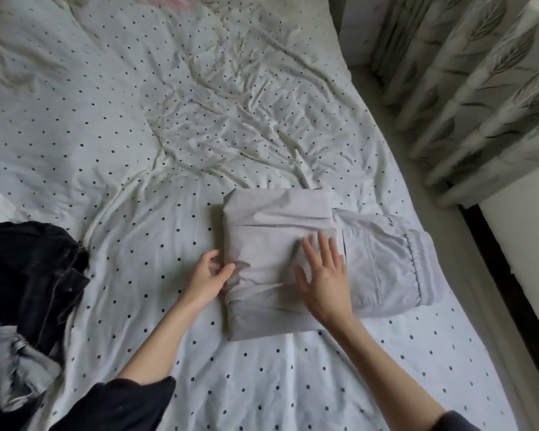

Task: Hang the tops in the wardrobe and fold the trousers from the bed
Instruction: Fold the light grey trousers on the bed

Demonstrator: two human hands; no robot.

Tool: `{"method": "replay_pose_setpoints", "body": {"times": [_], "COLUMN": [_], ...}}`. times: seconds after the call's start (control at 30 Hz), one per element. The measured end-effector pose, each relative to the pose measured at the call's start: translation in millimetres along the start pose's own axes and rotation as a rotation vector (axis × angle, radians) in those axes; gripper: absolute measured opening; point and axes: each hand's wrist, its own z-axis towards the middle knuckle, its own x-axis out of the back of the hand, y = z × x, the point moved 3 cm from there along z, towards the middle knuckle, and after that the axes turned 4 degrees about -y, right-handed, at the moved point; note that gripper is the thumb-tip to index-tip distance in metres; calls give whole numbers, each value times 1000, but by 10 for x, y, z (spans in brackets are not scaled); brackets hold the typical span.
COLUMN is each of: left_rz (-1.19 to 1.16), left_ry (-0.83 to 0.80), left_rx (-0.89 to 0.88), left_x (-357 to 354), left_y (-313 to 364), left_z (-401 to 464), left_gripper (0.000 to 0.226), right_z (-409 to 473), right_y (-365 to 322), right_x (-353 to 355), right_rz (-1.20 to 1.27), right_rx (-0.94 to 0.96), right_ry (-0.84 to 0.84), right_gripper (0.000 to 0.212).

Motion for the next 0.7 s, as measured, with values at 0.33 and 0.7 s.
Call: {"method": "replay_pose_setpoints", "body": {"times": [0.33,0.7], "left_rz": [-254,-14], "left_ry": [-87,64], "left_rx": [-50,-299], "left_x": [-87,882], "left_y": [71,783], "left_z": [33,-313], "left_gripper": [68,63], "right_z": [-124,181], "right_y": [-77,-893], "right_x": [-209,-229], "right_rz": [101,738], "right_rx": [-40,29], "right_ry": [-133,-494], "right_gripper": [67,66]}}
